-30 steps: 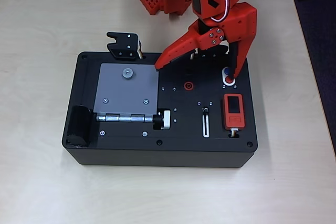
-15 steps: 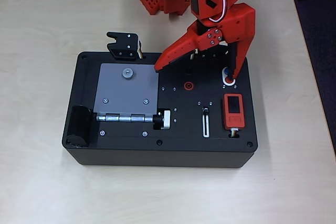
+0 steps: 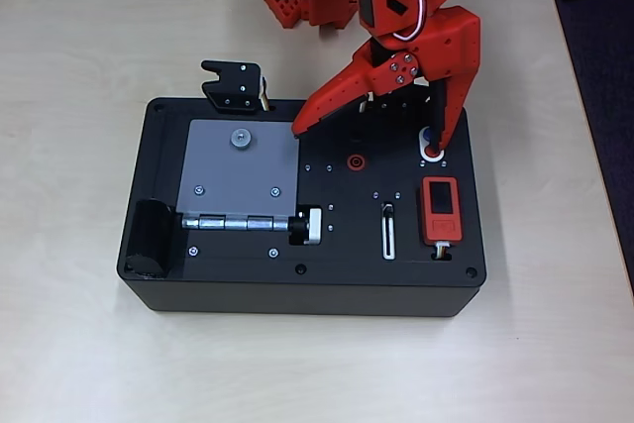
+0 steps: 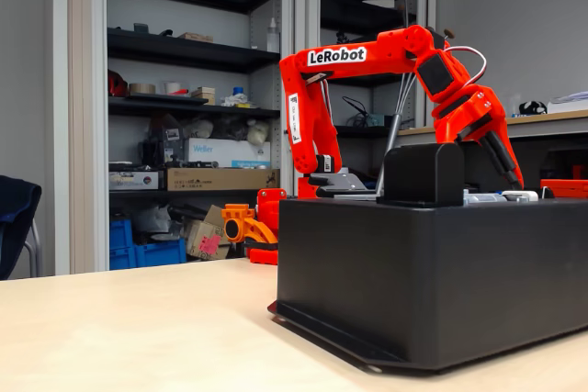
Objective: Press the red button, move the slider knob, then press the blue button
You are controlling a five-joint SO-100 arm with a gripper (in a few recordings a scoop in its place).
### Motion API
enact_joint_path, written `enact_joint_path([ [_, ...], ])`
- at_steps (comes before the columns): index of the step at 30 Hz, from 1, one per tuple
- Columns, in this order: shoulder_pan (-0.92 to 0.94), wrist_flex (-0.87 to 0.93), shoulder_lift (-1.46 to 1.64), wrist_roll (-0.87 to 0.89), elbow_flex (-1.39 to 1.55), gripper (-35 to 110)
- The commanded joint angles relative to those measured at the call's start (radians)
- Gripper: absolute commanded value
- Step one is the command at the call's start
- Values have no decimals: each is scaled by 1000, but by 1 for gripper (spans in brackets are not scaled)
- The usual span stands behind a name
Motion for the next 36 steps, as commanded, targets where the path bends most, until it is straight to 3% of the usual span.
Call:
enact_joint_path([
  [1,8,38,17,-11,-35,75],
  [11,25,172,-41,-61,-267,73],
  [19,103,199,-34,-115,-288,42],
  [36,175,242,-242,-189,-497,3],
])
